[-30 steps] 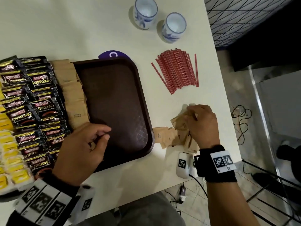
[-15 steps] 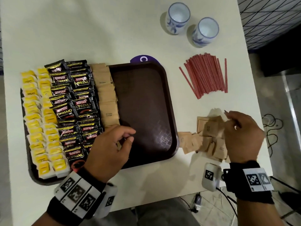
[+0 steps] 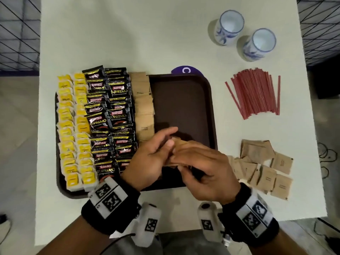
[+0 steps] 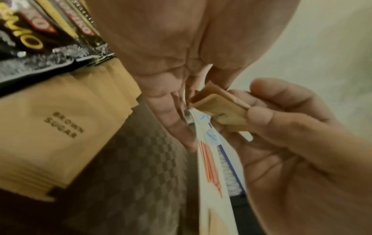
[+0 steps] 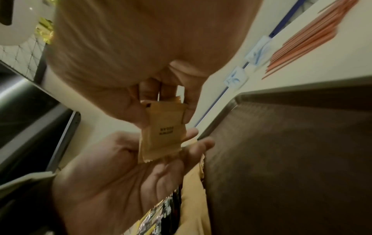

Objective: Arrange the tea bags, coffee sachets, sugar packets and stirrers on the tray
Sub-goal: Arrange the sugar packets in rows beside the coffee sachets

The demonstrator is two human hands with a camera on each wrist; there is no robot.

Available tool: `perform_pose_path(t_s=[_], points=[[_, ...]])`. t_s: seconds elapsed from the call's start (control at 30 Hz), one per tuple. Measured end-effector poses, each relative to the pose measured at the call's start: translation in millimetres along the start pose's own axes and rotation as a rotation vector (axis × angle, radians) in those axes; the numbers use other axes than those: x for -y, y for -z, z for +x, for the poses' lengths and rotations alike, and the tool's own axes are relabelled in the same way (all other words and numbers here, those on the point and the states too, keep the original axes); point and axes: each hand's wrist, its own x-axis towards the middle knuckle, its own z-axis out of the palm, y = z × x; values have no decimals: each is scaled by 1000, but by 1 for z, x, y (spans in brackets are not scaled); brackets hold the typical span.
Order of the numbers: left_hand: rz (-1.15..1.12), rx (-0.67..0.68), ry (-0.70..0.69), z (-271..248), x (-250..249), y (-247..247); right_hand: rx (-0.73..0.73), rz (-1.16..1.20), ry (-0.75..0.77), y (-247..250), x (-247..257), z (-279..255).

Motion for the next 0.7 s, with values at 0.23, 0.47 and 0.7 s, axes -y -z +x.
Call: perform_pose_path(t_s=[0.23, 0.47, 0.7], points=[[-37, -81, -49, -1, -10, 10, 22, 104, -10, -3, 1, 17], [37, -317, -134, 5, -17, 9, -115, 396, -683, 0, -9, 44], [-130, -263, -73, 12, -25, 12, -167, 504, -820, 4, -23, 71]])
